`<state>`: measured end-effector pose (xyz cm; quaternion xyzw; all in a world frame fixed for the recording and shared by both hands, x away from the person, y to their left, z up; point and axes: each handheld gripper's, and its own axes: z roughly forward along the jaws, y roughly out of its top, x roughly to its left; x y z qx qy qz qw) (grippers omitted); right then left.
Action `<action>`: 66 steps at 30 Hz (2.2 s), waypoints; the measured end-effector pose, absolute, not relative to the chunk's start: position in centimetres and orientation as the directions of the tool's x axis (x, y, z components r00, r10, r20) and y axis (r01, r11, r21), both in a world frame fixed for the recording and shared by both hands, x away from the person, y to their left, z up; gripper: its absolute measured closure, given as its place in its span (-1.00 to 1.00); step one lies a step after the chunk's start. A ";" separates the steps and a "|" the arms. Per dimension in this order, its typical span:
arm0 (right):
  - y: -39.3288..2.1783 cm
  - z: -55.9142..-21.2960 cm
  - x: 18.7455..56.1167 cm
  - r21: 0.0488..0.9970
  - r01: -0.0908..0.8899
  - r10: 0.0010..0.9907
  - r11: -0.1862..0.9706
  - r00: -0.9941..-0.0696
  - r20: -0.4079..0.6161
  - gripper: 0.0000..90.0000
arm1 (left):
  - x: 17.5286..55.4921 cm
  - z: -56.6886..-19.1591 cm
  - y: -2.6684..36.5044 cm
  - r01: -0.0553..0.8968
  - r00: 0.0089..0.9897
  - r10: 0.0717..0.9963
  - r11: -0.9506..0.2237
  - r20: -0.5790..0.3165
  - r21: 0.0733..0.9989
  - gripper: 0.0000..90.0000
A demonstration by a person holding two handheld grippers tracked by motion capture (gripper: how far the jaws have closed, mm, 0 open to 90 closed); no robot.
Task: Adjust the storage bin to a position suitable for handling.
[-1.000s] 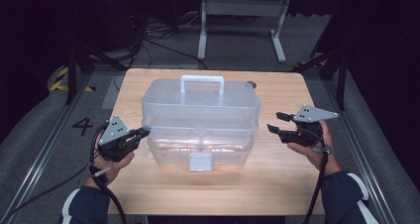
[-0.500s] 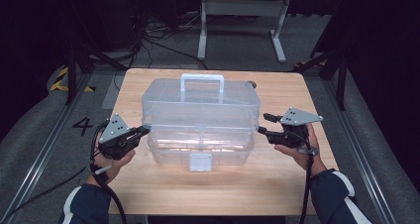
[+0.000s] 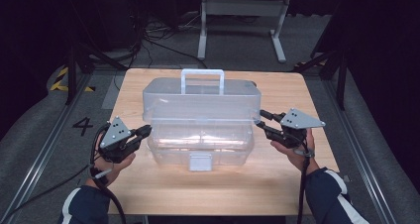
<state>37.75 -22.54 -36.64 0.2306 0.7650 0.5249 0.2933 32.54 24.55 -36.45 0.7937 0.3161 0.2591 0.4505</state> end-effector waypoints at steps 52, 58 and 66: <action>-20.1 -33.0 41.6 0.964 -0.030 0.818 0.263 -0.524 -0.239 0.72 | 30.6 -47.8 29.1 0.570 0.638 0.770 -0.469 -0.003 0.674 -0.45; -20.2 -32.7 42.4 0.975 -0.010 0.826 0.223 -0.529 -0.194 0.74 | 30.3 -48.1 29.2 0.563 0.628 0.778 -0.456 0.002 0.689 -0.56; -20.2 -32.4 42.9 0.972 -0.012 0.825 0.235 -0.526 -0.206 0.77 | 30.3 -48.1 29.2 0.563 0.628 0.778 -0.457 0.003 0.689 -0.56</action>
